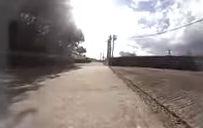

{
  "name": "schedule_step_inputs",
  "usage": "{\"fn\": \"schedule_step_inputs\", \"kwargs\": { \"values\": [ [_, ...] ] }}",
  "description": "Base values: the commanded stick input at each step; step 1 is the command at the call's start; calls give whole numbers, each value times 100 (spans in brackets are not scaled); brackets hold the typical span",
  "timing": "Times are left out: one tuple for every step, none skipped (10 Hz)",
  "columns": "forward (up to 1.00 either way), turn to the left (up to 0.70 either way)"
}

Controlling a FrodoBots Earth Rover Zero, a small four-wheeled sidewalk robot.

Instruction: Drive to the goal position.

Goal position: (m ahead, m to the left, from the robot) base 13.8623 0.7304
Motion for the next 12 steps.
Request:
{"fn": "schedule_step_inputs", "kwargs": {
  "values": [
    [70,0],
    [70,0],
    [70,0],
    [70,0],
    [70,0],
    [70,0],
    [70,0],
    [70,0],
    [70,0],
    [70,0],
    [70,0],
    [70,0]
  ]
}}
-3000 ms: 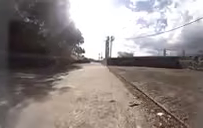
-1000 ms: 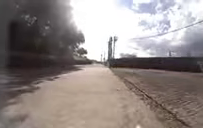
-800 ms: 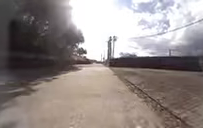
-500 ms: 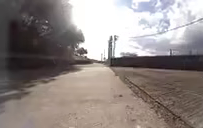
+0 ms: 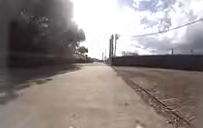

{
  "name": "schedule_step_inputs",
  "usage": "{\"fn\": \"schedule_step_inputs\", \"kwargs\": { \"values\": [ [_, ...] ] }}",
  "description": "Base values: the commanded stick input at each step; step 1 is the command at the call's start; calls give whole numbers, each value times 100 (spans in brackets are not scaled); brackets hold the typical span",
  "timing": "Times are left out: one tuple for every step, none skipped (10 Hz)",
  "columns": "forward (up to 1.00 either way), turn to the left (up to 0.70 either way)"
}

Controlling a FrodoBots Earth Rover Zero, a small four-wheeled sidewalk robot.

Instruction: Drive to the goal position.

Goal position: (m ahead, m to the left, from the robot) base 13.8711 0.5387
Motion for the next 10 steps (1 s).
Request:
{"fn": "schedule_step_inputs", "kwargs": {
  "values": [
    [70,35],
    [70,35],
    [70,35],
    [70,0],
    [70,0],
    [70,0],
    [70,0],
    [70,0],
    [70,0],
    [70,0]
  ]
}}
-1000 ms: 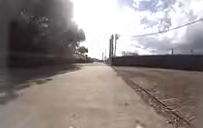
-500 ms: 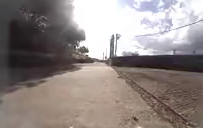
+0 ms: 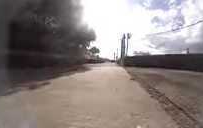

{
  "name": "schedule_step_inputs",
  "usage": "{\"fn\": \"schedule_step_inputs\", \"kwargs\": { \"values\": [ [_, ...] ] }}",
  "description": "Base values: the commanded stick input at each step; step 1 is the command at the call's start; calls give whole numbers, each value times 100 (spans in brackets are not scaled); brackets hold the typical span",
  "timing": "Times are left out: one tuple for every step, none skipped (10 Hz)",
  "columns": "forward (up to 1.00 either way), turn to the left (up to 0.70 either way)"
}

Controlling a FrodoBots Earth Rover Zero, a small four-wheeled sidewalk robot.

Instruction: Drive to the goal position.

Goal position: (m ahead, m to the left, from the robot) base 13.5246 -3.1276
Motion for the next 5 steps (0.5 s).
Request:
{"fn": "schedule_step_inputs", "kwargs": {
  "values": [
    [70,0],
    [70,0],
    [70,0],
    [70,0],
    [70,0]
  ]
}}
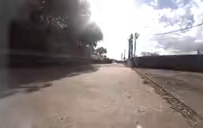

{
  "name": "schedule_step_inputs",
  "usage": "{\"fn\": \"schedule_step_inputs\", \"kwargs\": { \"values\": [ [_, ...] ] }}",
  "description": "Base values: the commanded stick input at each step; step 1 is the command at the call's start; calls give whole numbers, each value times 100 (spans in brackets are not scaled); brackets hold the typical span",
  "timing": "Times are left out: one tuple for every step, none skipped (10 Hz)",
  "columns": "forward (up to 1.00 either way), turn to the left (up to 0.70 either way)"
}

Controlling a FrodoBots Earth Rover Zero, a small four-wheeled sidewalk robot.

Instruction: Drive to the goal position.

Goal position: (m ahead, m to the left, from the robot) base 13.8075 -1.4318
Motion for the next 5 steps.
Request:
{"fn": "schedule_step_inputs", "kwargs": {
  "values": [
    [70,0],
    [70,0],
    [70,0],
    [70,0],
    [70,-32]
  ]
}}
